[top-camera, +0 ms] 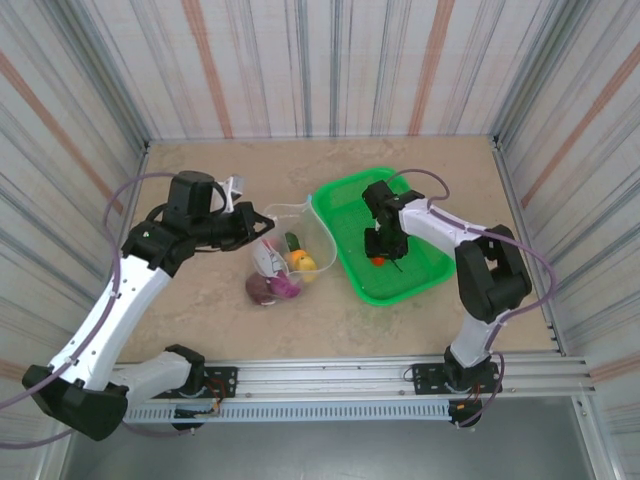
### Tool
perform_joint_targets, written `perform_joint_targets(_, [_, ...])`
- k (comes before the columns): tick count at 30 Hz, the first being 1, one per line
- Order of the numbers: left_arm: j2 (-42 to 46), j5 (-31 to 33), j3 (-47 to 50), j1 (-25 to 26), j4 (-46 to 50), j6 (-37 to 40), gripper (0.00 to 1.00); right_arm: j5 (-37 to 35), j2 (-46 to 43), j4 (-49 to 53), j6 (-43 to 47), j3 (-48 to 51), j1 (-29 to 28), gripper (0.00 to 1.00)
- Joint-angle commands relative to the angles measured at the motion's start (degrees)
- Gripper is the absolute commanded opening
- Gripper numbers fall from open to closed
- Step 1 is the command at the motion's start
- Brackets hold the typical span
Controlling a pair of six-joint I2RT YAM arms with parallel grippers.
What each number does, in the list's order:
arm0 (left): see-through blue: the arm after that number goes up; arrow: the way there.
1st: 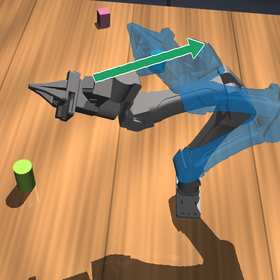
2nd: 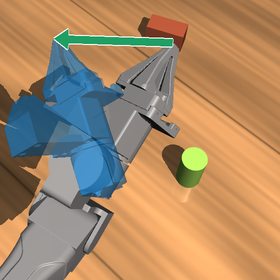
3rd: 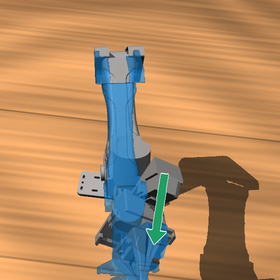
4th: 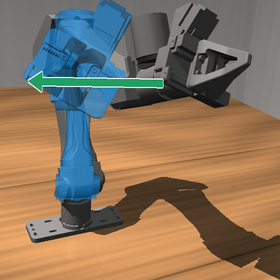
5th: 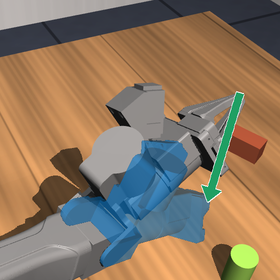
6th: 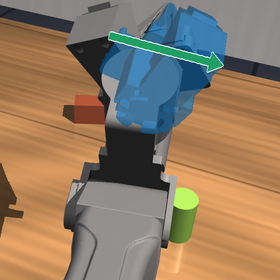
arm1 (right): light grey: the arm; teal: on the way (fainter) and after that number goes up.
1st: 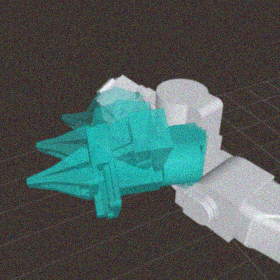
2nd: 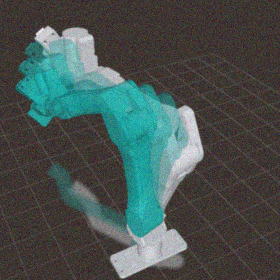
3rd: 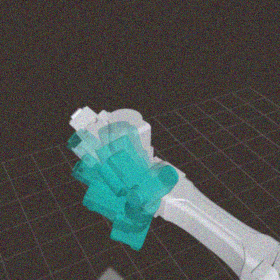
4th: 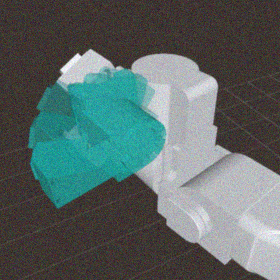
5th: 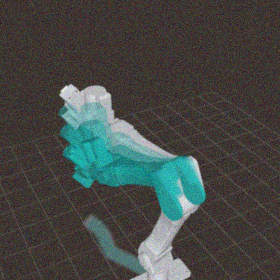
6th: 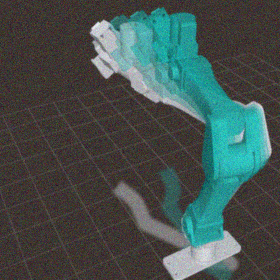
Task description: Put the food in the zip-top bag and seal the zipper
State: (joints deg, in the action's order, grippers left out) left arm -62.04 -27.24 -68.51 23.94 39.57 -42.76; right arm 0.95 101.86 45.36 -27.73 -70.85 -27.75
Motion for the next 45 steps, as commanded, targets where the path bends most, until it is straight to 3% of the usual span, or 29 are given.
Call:
perform_joint_targets(1, [-0.22,-1.91,-1.45,-0.43,-1.69,-0.39,0.0,-0.98,2.02,1.56,1.3,-2.41,0.33,0.42])
perform_joint_targets(6, [0.46,-1.73,-0.81,-0.47,-1.45,0.08,0.0,-1.35,2.22,1.92,1.8,-2.68,-0.04,0.39])
perform_joint_targets(10, [0.44,-2.12,-0.64,-0.47,-1.94,-0.08,0.0,-2.34,2.04,1.51,2.58,-1.49,0.39,0.28])
perform_joint_targets(15, [-0.51,-2.21,-1.61,-0.48,-1.55,0.05,0.0,-3.12,0.27,2.95,2.27,-2.74,0.92,0.23])
perform_joint_targets(24, [-1.93,-2.31,-3.35,-0.48,-1.43,0.23,0.0,-6.01,-13.2,7.55,-1.18,-3.51,-2.87,0.24])
perform_joint_targets(30, [-3.09,-2.64,-4.0,-0.4,-1.94,-0.3,0.0,-7.74,-22.47,10.53,-0.7,-12.19,-7.31,0.24])
perform_joint_targets(37, [-3.26,-2.43,-3.93,-0.48,-2.81,-1.14,0.0,-3.3,-25.35,11.35,3.39,-25.79,-10.94,0.24])
perform_joint_targets(42, [-3.26,-2.38,-4.0,-0.78,-3.44,-1.89,0.0,12.87,-23.85,8.3,5.89,-30.84,-12.92,0.26])
perform_joint_targets(45, [-3.31,-2.39,-4.09,-0.92,-3.52,-2.15,0.0,17.78,-22.46,6.28,6.41,-30.7,-14.75,0.27])
